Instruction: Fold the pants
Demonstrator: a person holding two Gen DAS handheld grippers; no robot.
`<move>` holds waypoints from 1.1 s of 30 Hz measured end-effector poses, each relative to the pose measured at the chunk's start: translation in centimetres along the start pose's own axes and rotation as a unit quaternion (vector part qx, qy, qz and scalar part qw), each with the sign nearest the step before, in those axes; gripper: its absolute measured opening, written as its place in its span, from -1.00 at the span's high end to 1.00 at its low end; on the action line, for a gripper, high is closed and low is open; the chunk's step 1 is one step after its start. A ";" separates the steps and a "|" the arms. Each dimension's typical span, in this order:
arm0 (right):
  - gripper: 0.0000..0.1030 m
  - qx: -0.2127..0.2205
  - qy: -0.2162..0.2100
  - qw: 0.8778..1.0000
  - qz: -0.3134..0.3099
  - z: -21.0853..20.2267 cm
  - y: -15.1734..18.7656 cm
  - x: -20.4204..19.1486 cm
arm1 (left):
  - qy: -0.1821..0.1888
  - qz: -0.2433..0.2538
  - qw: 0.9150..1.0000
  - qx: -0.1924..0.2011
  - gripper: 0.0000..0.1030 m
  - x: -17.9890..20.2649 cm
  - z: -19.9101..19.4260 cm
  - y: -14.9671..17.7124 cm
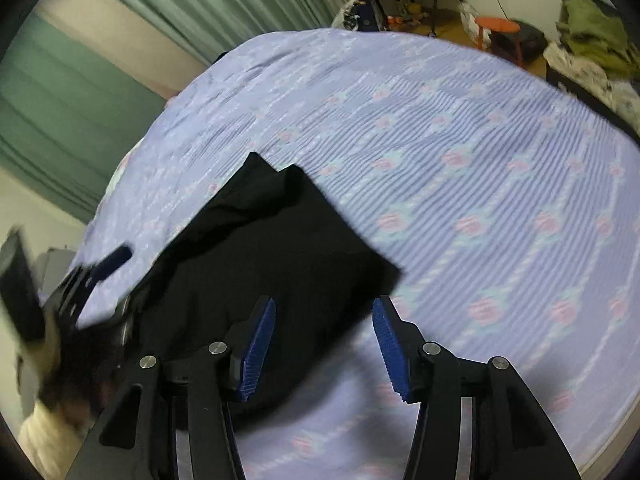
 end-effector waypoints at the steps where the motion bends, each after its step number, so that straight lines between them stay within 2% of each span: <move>1: -0.01 -0.001 -0.005 1.000 0.016 0.5 0.3 -0.4 | 0.008 0.001 1.000 -0.006 -0.34 -0.6 1.0 -0.4; 3: -0.01 -0.001 0.002 1.000 0.023 1.1 0.8 -1.0 | 0.020 0.012 0.999 -0.024 -0.34 -1.6 3.8 -1.2; 6: -0.01 0.007 0.014 1.000 0.016 1.4 1.2 -1.9 | 0.023 0.047 0.996 -0.066 -0.34 -0.9 6.3 -0.6; 7: -0.01 0.010 0.013 1.000 0.015 1.5 1.2 -2.1 | 0.023 0.056 0.995 -0.079 -0.16 -0.4 6.8 -0.2; 8: -0.01 0.013 0.011 1.000 0.013 1.5 1.2 -2.4 | 0.027 0.065 0.993 -0.098 0.11 -0.2 7.6 0.5; 9: -0.01 0.015 0.008 1.000 0.007 1.6 1.2 -2.9 | 0.032 0.064 0.991 -0.114 0.91 -0.3 8.2 1.0; 10: -0.01 0.018 0.008 1.000 -0.001 1.7 1.3 -3.1 | 0.037 0.053 0.991 -0.117 0.92 -0.2 8.2 1.2; 12: -0.01 0.026 0.011 0.999 -0.024 1.9 1.3 -3.8 | 0.034 0.020 0.995 -0.090 0.92 -1.6 6.9 1.0; 14: -0.01 0.032 0.013 0.998 -0.049 2.4 1.5 -4.5 | 0.027 -0.003 0.997 -0.079 0.93 -3.0 6.0 0.7; 19: 0.02 0.031 0.039 0.997 -0.063 5.0 1.3 -4.5 | 0.004 0.005 0.997 -0.083 0.92 -4.9 5.8 0.3; 21: 0.31 0.019 0.055 0.997 -0.058 6.0 1.4 -4.0 | -0.004 -0.001 0.993 -0.120 0.90 -6.0 7.1 1.5; 23: 0.38 0.015 0.087 0.995 -0.051 6.5 1.3 -2.7 | -0.024 -0.004 0.989 -0.143 0.70 -6.3 8.1 2.1; 24: 0.38 0.018 0.104 0.993 -0.046 6.4 1.2 -1.9 | -0.033 -0.013 0.989 -0.145 0.47 -6.6 8.0 2.1; 25: 0.38 0.021 0.109 0.993 -0.040 6.1 1.1 -1.3 | -0.044 -0.023 0.989 -0.138 0.22 -6.8 7.6 1.8; 27: 0.34 0.041 0.090 0.995 -0.029 4.5 0.6 -1.2 | -0.040 -0.034 0.994 -0.098 -0.02 -6.4 6.2 0.5; 28: 0.28 0.050 0.084 0.995 -0.033 4.1 0.3 -1.5 | -0.036 -0.035 0.995 -0.082 -0.06 -6.2 5.6 -0.3; 29: 0.09 0.061 0.071 0.995 -0.044 3.8 0.0 -2.4 | -0.031 -0.032 0.996 -0.072 -0.06 -5.8 5.3 -1.1; 30: 0.00 0.067 0.061 0.995 -0.052 3.7 -0.4 -3.2 | -0.027 -0.027 0.997 -0.066 -0.06 -5.5 5.2 -1.6; 33: 0.00 0.077 0.047 0.992 -0.084 4.8 -1.1 -5.9 | -0.011 0.002 0.998 -0.062 -0.06 -4.1 5.7 -3.0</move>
Point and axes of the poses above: each gripper's, at about its wrist camera, not at the fingertips, and z roughly the way its jaws point, x to its right, y to its underside, the point moved 9 cm from there along z, roughly the way its jaws point, and after that the axes turned 12 degrees about z, right-handed, at the moved point
